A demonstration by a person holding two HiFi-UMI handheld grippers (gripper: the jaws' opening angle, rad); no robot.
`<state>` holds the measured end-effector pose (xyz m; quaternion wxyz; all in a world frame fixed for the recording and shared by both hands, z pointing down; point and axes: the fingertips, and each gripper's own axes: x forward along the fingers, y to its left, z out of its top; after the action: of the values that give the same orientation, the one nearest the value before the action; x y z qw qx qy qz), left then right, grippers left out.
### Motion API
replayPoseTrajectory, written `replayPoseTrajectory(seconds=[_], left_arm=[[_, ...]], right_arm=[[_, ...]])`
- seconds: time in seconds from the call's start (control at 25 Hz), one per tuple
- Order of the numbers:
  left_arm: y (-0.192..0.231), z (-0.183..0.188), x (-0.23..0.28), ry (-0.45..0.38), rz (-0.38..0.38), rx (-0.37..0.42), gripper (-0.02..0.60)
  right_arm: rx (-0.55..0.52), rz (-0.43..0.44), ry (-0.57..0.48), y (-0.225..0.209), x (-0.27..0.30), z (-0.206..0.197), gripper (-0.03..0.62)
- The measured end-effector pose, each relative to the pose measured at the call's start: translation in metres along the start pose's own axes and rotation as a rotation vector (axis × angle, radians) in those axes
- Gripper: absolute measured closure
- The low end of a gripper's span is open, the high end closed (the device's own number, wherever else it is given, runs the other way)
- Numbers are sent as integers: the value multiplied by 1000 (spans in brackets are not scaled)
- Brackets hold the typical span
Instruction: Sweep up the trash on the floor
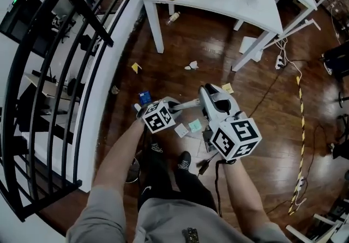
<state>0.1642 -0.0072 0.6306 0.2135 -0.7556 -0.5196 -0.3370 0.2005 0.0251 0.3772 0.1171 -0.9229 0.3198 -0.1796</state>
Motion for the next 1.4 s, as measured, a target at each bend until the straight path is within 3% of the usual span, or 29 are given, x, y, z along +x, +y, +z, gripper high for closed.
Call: replayPoseTrajectory(seconds=[0.24,0.52,0.72,0.92,1.16,1.4], left_arm=[[82,-84,-55,43,24,-13,523],[175,-171,-74,102,-67,5,523],[221,-218,-65,135,-106,17,520],[247,-217,-44,81,-109,34,515],[228,-202,-12,30,-144,47,512],[196,-154,22,-27,-188,89,509]], right_arm=[[2,69,33,58,106,-16,528],[69,29,90,82,233,-45,528],[84,-3,124,85,293,-74,530],[50,-65,127,68,309,-81,530],[115,-174,129,31,281,-94,530],[128,-284,99,-3,228,-85,530]])
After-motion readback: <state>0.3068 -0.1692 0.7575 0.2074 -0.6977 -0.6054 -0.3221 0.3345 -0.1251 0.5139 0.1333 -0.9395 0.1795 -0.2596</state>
